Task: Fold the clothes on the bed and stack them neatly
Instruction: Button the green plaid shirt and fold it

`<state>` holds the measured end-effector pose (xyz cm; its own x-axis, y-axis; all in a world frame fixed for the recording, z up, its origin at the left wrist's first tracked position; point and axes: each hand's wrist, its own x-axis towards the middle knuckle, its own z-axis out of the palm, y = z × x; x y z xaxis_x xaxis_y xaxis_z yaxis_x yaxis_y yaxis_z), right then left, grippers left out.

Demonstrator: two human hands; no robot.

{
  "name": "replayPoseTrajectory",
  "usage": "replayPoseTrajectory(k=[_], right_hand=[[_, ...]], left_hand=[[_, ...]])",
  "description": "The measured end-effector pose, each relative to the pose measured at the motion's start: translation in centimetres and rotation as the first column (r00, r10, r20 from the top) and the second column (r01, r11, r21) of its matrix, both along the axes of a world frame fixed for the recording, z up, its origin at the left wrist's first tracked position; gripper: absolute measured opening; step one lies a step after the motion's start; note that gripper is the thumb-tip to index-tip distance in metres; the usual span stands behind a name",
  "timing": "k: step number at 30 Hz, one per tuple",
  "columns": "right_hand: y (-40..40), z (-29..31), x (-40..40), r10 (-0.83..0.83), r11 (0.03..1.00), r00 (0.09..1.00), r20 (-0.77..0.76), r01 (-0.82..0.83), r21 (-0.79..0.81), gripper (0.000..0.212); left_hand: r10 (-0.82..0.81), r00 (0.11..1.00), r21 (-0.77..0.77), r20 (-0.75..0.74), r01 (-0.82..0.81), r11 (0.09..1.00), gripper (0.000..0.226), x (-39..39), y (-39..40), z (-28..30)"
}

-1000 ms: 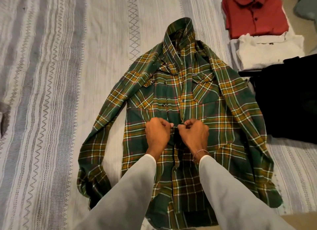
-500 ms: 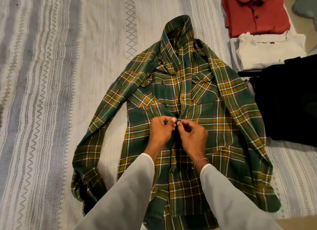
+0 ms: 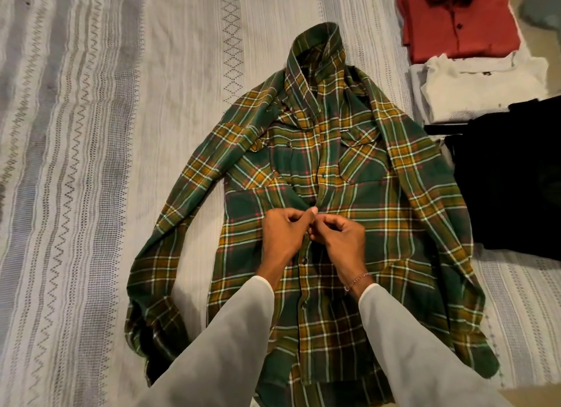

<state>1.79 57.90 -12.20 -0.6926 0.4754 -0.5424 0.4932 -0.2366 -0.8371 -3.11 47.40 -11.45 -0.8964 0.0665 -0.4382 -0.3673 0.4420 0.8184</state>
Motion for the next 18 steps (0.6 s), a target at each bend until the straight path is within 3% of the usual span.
replayPoseTrajectory(k=[5,9,13,14,15,18], right_hand=[[-0.2,-0.1,-0.2,0.081,0.994,0.997,-0.013,-0.080,0.075,0.006],[0.5,0.0,-0.1,0.125,0.991,0.992,0.010,-0.125,-0.042,0.009],[1.3,0.3,-0.5,0.207,0.976,0.976,0.061,-0.202,-0.085,0.012],[1.5,0.4,-0.5,0.241,0.970,0.966,0.091,-0.238,-0.040,0.013],[1.6,0.4,-0.4,0.279,0.957,0.951,0.133,-0.287,0.041,0.013],[1.6,0.7,-1.0,0.289,0.847,0.935,0.203,-0.349,0.401,0.016]], left_hand=[[-0.012,0.999,-0.074,0.049,0.016,0.997,0.027,-0.6,0.2,-0.1],[-0.079,0.992,-0.077,0.098,0.087,0.993,0.033,-0.8,-0.3,-0.3],[-0.136,0.989,-0.079,0.060,0.140,0.987,0.013,-0.5,-0.7,-0.5],[-0.139,0.989,-0.078,0.048,0.142,0.987,0.004,-0.4,-0.8,-0.5],[-0.142,0.989,-0.105,0.040,0.145,0.984,0.011,-0.2,-0.8,-0.4],[-0.242,0.967,-0.345,-0.075,0.202,0.916,0.020,-0.8,-0.8,-0.2]])
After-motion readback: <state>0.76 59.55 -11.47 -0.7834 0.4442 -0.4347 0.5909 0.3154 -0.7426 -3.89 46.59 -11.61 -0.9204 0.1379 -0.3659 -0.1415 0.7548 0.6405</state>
